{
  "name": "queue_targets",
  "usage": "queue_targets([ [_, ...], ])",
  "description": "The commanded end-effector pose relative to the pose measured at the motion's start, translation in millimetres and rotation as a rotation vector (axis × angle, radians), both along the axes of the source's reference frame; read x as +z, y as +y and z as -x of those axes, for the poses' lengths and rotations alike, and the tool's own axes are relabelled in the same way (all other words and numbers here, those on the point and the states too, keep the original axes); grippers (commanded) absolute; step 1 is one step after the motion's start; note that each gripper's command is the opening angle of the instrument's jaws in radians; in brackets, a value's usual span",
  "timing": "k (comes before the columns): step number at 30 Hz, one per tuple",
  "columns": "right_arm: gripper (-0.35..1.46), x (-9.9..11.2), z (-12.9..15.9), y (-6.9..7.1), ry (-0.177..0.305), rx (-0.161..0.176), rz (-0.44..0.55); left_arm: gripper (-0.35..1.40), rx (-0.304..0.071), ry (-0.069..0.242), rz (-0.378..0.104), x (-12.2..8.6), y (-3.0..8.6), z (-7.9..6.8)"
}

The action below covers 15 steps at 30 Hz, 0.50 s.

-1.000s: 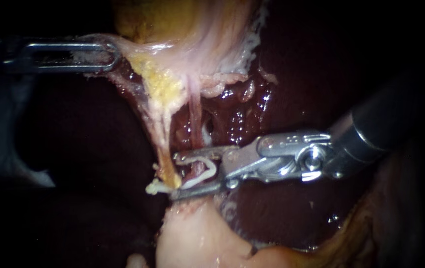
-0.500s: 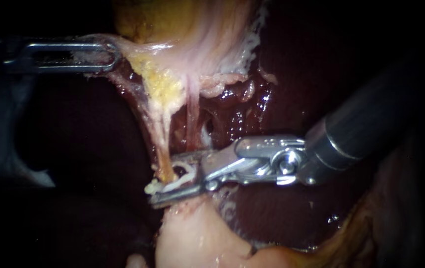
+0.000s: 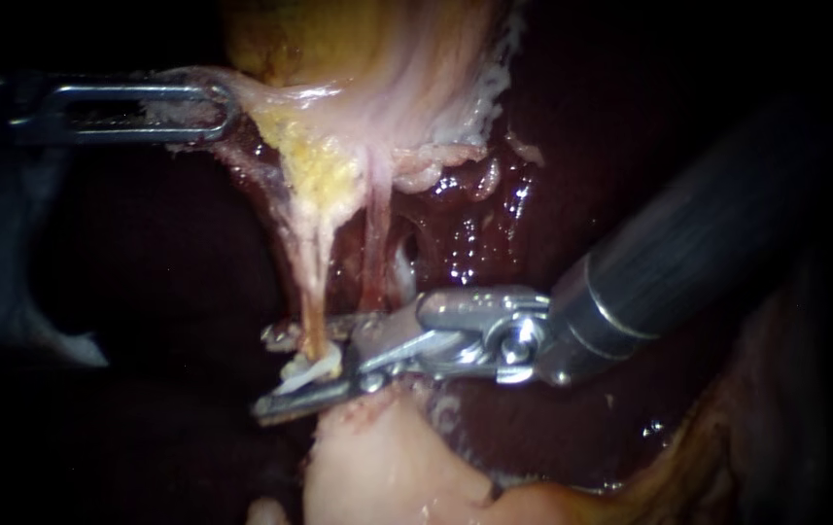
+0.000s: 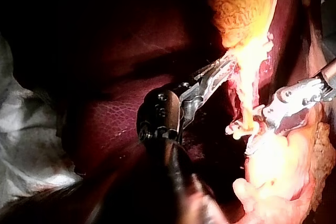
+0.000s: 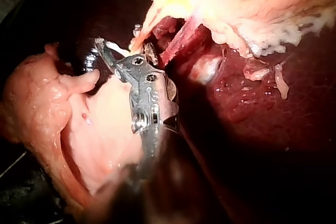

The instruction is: Clipping second clip left tube

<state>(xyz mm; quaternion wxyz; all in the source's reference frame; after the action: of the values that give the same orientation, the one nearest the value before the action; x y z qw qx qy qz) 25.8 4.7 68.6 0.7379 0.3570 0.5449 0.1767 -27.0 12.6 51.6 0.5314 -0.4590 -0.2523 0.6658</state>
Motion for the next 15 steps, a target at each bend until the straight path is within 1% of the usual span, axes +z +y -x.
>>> queue_targets([
  [1, 0.49, -0.6, 0.1, -0.1, 0.010, -0.003, 0.001, -0.35, 0.000, 0.000, 0.000, 0.0, 0.0, 0.0],
  [4, 0.49, -1.6, 0.0, -0.5, 0.023, -0.001, -0.003, -0.35, 0.000, 0.000, 0.000, 0.0, 0.0, 0.0],
  [7, 0.49, -3.1, 0.0, -1.0, 0.038, -0.002, -0.015, -0.35, 0.000, 0.000, 0.000, 0.0, 0.0, 0.0],
  [10, 0.48, -4.3, 0.0, -1.8, 0.043, -0.009, -0.017, -0.35, 0.000, 0.000, 0.000, 0.0, 0.0, 0.0],
  [15, 0.47, -5.3, 0.1, -2.8, 0.049, -0.019, -0.023, -0.35, 0.000, 0.000, 0.000, 0.0, 0.0, -0.1],
])
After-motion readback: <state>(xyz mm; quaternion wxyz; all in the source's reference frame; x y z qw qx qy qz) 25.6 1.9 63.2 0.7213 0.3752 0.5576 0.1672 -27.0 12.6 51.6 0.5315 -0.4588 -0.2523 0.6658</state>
